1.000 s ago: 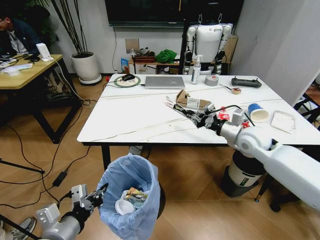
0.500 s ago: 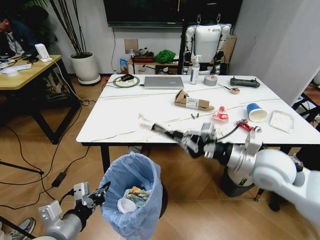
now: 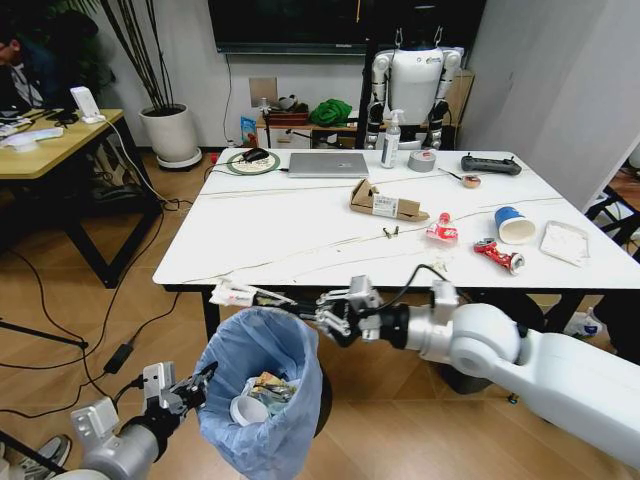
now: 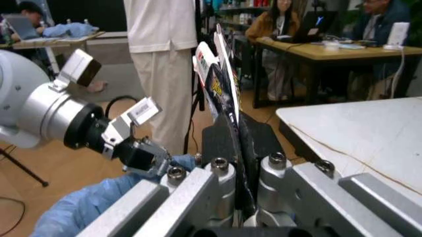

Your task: Pick up the trash bin and place the trash from the table into it.

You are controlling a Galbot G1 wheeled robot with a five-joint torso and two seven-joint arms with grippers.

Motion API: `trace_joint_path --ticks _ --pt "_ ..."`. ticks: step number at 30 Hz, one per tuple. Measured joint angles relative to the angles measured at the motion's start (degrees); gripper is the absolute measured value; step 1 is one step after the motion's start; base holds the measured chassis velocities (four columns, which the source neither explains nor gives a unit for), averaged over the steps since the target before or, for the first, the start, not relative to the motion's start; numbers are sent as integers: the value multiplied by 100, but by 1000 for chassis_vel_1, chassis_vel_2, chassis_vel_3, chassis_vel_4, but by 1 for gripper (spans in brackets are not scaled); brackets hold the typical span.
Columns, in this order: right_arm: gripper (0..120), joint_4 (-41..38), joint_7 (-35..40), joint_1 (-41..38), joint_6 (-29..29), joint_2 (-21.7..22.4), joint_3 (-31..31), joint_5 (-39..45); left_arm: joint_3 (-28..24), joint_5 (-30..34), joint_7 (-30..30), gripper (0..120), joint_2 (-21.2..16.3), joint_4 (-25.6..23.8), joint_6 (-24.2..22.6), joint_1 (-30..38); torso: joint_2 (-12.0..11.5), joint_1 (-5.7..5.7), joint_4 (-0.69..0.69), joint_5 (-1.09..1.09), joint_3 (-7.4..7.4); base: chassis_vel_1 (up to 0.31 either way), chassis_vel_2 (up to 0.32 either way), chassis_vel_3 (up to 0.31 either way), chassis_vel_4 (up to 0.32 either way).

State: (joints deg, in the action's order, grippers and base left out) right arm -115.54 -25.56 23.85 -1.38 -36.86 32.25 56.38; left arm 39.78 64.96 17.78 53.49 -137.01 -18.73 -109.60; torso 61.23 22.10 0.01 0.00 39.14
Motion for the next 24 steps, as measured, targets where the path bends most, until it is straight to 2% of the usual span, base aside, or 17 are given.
trace_joint_path --ticks 4,13,18,24 --pt "0 374 -191 -275 -19 -255 268 -39 -88 4 0 0 32 83 -1 95 0 0 -1 0 0 0 0 0 0" --pt "0 396 -300 -1028 -10 -476 906 -41 -278 5 49 0 148 178 -17 276 0 0 -3 -1 0 0 0 0 0" --pt "0 595 -285 -1533 -130 -1092 1539 46 -68 -117 28 0 414 57 -26 49 0 0 2 -2 0 0 0 0 0" --pt "0 708 -340 -1614 -131 -1249 1654 50 145 -232 -66 0 534 -56 -26 -171 0 0 -1 -1 0 0 0 0 0"
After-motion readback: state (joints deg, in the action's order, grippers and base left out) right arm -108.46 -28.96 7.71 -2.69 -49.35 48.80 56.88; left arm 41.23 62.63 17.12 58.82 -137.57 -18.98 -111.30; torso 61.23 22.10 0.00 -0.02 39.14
